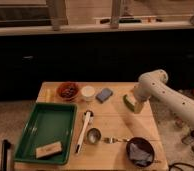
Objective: Place pepper in tray
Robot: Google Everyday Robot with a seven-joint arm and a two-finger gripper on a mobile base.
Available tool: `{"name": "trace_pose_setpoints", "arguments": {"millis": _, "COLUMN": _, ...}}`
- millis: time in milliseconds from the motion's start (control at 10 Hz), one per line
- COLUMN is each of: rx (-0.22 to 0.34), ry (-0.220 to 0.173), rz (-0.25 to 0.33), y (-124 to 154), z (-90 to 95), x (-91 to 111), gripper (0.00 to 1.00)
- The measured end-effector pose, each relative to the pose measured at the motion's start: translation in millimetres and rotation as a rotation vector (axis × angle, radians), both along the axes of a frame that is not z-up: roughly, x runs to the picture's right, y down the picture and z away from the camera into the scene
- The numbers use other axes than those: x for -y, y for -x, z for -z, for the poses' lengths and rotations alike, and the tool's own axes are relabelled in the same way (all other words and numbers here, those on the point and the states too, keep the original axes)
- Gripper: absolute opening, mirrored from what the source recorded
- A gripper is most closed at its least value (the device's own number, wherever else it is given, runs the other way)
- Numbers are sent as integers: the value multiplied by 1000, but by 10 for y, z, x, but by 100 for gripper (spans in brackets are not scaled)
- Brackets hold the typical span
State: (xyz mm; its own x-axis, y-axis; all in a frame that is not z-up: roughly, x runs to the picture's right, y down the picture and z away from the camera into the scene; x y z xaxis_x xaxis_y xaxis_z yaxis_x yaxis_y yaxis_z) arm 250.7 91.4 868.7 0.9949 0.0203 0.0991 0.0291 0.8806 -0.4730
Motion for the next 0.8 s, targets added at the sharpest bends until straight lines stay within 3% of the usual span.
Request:
{"name": "trace_pose_setpoints", "arguments": {"millis": 300, "rx": -27, "ry": 33, "rz": -31, "y": 66, "z": -80, "x": -67, "gripper": 80}}
{"name": "trace_pose_setpoints", "arguments": {"millis": 500, "rx": -52, "ry": 63, "rz": -75, "y": 102, "z": -191, "x": -127, "gripper": 80}}
{"name": "trace_pose_setpoints", "arguments": {"millis": 800, "rx": -60, "ry": 113, "rz": -88, "y": 183, "z": -386, "x": -180, "gripper": 80}}
